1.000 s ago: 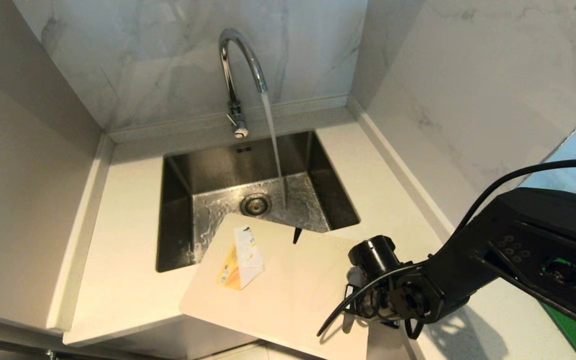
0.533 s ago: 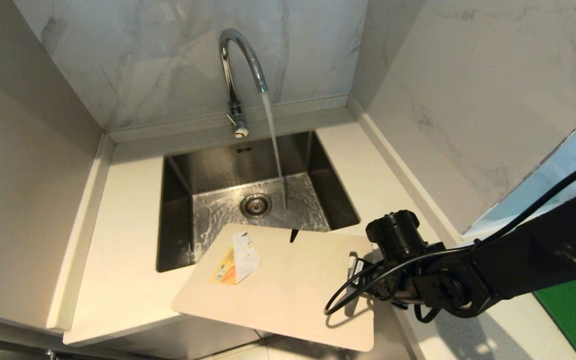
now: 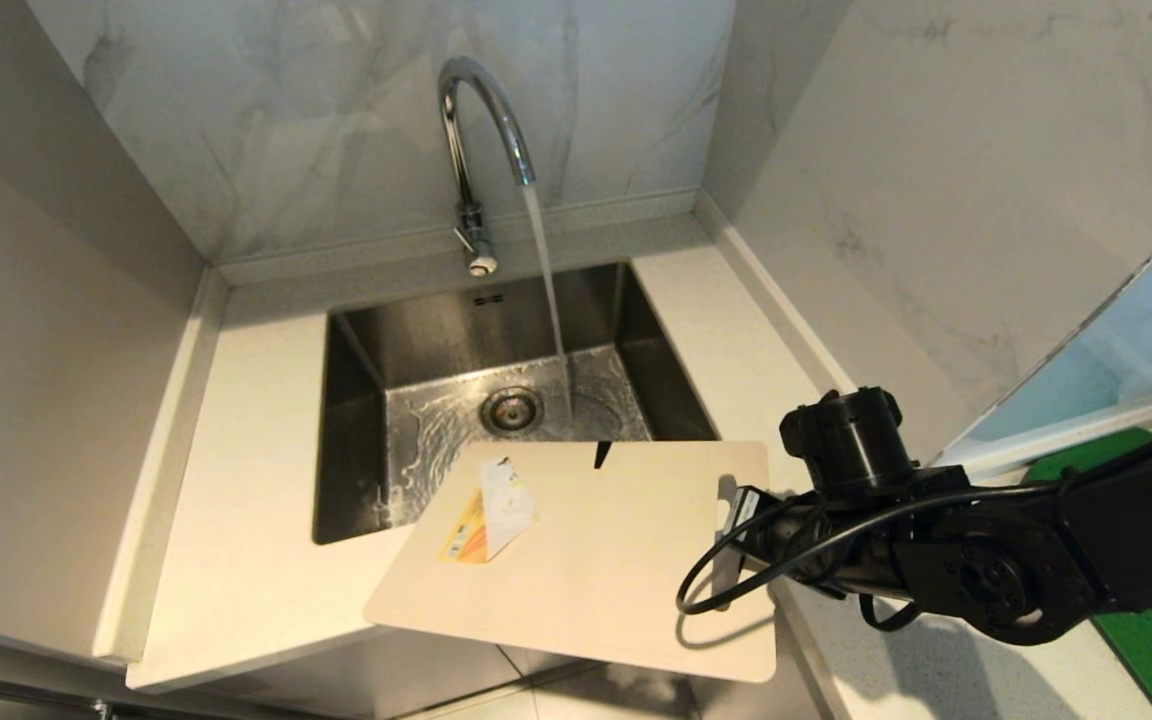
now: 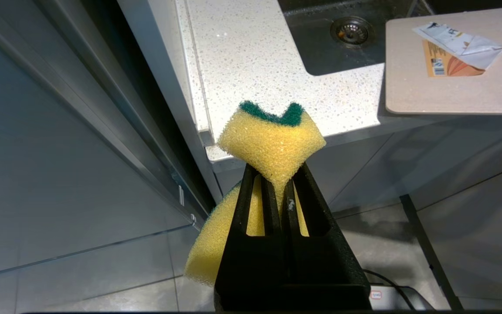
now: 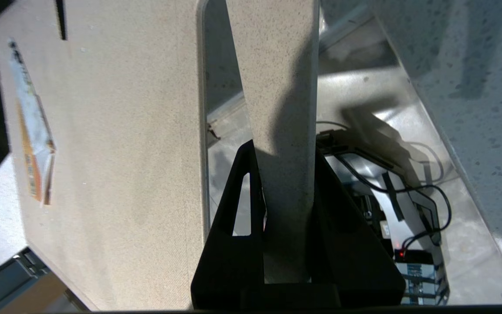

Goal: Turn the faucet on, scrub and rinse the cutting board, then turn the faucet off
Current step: Pick up the cutting board

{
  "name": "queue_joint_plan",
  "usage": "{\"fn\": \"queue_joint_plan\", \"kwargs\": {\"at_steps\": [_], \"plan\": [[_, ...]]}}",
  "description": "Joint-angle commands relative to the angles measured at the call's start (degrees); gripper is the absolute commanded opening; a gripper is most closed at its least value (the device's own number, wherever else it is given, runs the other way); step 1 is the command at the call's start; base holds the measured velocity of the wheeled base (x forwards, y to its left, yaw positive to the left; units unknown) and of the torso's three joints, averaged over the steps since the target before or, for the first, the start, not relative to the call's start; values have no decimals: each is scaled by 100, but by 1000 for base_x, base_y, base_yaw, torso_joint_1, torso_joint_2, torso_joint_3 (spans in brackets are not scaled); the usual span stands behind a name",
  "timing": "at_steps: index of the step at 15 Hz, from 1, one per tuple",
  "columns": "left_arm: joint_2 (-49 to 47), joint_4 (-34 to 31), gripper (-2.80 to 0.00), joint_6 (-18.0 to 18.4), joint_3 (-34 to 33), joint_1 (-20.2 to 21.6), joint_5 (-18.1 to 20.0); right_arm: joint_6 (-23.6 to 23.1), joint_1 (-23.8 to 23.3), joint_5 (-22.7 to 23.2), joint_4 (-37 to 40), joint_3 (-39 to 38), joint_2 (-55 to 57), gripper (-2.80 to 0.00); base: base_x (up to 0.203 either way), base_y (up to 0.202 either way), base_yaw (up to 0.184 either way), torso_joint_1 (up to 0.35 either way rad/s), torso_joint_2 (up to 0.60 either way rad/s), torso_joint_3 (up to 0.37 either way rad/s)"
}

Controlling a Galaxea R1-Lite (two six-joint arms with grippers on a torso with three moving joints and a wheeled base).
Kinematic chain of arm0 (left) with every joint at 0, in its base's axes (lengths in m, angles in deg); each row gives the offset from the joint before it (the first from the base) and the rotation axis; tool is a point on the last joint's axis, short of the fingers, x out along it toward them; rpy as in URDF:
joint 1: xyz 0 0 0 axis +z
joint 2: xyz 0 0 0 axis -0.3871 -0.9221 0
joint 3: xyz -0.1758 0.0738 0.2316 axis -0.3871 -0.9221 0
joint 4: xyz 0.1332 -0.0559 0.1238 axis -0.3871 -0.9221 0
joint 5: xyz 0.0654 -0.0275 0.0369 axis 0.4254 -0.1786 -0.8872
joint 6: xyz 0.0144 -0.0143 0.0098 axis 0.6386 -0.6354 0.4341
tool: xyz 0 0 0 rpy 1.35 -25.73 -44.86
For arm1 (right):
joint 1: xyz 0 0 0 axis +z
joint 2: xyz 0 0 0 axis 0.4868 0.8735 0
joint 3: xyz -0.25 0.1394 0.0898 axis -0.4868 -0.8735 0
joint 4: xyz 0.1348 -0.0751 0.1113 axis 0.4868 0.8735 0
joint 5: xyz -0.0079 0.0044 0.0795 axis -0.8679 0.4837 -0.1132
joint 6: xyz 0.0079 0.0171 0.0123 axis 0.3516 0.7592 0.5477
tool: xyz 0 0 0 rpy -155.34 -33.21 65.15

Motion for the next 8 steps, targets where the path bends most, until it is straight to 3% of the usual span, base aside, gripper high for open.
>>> {"fn": "queue_joint_plan", "kwargs": {"at_steps": [1, 8], "plan": [[10, -2, -280, -2, 3, 3, 0, 20, -57, 10, -33, 42, -147, -280, 0, 0, 0, 0, 0, 0], [13, -2, -280, -2, 4, 3, -3, -95, -50, -7, -239, 405, -342, -280, 0, 0, 0, 0, 0, 0]]}}
